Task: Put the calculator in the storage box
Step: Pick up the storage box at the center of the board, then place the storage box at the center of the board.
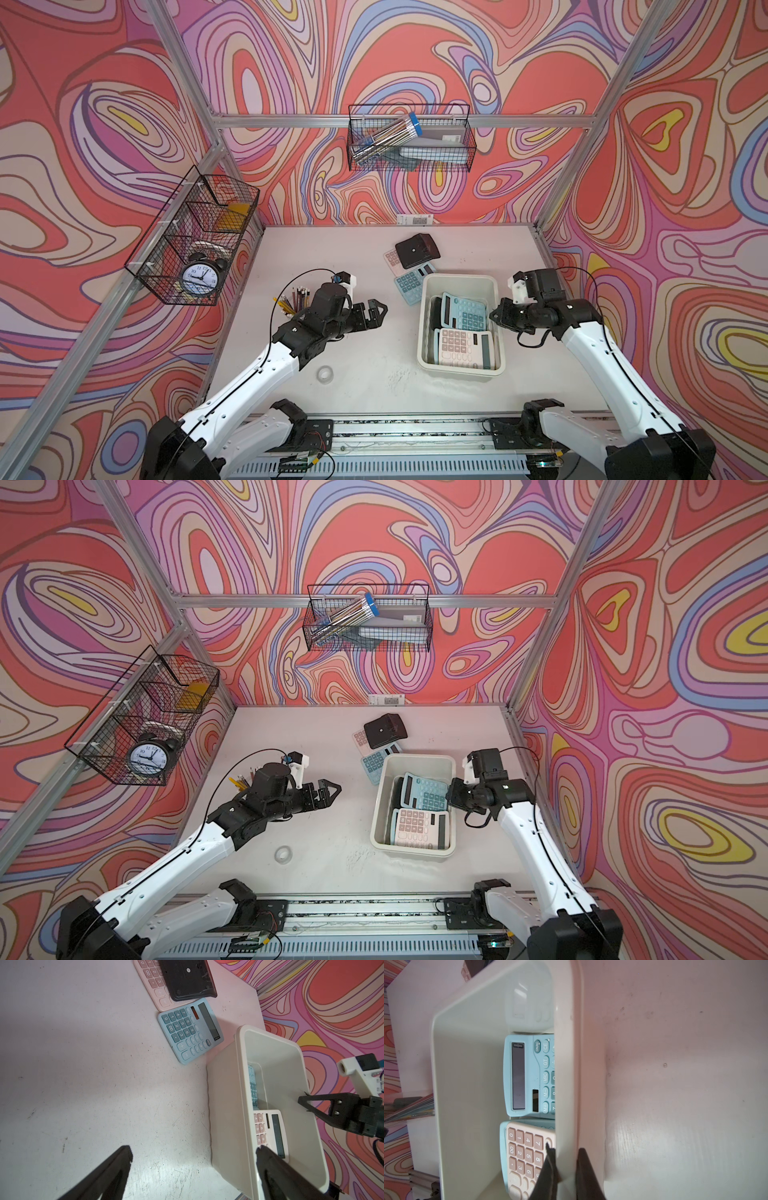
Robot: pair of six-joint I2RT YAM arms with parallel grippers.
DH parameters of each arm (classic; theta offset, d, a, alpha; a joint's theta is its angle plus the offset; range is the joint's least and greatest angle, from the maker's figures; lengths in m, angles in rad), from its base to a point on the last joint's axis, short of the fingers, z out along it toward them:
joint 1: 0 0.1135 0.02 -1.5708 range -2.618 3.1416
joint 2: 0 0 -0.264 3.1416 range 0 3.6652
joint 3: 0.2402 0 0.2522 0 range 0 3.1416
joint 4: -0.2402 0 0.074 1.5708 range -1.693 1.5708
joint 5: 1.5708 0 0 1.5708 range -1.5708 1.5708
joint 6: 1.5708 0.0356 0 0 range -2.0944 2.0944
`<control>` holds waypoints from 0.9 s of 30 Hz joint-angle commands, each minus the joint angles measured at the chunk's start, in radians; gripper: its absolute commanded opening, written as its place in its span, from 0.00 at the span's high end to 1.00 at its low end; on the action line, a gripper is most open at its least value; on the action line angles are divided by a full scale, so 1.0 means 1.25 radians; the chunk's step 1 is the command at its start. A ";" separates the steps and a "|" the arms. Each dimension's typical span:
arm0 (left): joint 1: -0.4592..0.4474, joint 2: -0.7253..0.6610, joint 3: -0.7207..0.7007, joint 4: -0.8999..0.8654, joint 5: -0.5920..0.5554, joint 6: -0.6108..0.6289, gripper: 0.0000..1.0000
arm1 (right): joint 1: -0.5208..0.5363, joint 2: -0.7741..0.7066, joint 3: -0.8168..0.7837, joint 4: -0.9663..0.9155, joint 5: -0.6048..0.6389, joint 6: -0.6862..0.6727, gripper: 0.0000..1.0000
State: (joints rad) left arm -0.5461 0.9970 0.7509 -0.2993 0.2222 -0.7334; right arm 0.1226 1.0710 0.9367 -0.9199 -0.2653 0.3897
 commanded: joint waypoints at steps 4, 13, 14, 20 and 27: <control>-0.005 -0.038 0.019 -0.048 -0.034 0.007 0.01 | 0.131 0.068 0.075 0.129 -0.072 0.018 1.00; -0.005 -0.143 0.009 -0.165 -0.197 -0.001 0.01 | 0.257 0.210 0.172 0.206 -0.068 0.033 1.00; -0.005 -0.145 0.012 -0.175 -0.199 0.001 0.01 | 0.265 0.227 0.183 0.212 -0.071 0.034 1.00; -0.005 -0.133 0.023 -0.206 -0.188 0.004 0.01 | 0.318 0.343 0.270 0.242 -0.068 0.035 1.00; -0.005 -0.144 0.024 -0.221 -0.203 0.008 0.01 | 0.360 0.452 0.365 0.257 -0.069 0.033 1.00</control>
State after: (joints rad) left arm -0.5503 0.8288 0.7597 -0.5404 -0.0082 -0.7330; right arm 0.5591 1.6226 1.3266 -0.7040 -0.3027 0.4126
